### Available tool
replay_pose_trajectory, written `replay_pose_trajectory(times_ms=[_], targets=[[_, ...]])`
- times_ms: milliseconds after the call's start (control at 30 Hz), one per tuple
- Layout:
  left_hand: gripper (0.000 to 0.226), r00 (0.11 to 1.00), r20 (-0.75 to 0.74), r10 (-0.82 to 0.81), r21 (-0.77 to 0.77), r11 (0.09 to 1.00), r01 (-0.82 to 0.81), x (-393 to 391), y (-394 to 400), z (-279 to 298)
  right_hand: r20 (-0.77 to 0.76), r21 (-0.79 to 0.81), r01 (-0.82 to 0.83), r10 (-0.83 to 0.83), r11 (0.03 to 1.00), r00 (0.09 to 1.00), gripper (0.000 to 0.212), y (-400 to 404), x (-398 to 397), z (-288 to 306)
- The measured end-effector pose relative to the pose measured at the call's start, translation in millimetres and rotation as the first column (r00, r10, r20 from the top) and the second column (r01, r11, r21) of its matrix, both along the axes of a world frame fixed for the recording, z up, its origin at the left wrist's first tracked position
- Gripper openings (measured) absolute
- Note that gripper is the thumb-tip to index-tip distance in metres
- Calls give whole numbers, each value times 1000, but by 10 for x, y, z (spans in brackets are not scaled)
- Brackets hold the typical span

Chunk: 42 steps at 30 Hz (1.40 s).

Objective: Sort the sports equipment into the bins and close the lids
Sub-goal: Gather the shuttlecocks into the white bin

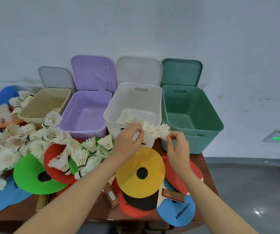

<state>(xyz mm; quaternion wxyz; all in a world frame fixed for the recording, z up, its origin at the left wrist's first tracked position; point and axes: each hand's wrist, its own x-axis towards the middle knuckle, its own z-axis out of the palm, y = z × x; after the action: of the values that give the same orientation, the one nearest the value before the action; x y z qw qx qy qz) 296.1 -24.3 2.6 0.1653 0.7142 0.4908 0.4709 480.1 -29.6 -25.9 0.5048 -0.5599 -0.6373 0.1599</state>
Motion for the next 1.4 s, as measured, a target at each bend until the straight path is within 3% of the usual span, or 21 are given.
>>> replay_pose_trajectory(times_ms=[267, 533, 600, 700, 833, 1067, 1200, 1400], targets=[[9, 990, 49, 133, 106, 985, -137, -292, 383, 405, 25, 11, 30, -30, 999, 999, 3, 528, -247, 461], [13, 914, -255, 315, 193, 943, -271, -561, 1062, 531, 218, -34, 28, -20, 999, 976, 4, 1144, -490, 552], [9, 895, -322, 309, 151, 950, -274, -606, 1226, 485, 306, -73, 42, -18, 996, 952, 4, 1283, -499, 534], [27, 859, -450, 244, 8, 963, -269, -649, 1352, 412, 384, -124, 51, 0, 991, 923, 10, 1384, -471, 480], [39, 833, -522, 182, -76, 963, -258, -683, 1282, 327, 349, -142, 16, 35, 990, 936, 14, 1316, -424, 404], [35, 831, -530, 170, -47, 972, -229, -775, 940, 333, 223, -114, -134, 157, 984, 962, 14, 1043, -503, 371], [35, 806, -560, 189, -44, 965, -258, -997, 662, 298, 188, -99, -250, 265, 963, 946, 12, 822, -628, 353], [45, 799, -559, 220, -162, 916, -366, -1373, 282, 151, 187, -108, -405, 419, 908, 889, 9, 581, -955, 211]])
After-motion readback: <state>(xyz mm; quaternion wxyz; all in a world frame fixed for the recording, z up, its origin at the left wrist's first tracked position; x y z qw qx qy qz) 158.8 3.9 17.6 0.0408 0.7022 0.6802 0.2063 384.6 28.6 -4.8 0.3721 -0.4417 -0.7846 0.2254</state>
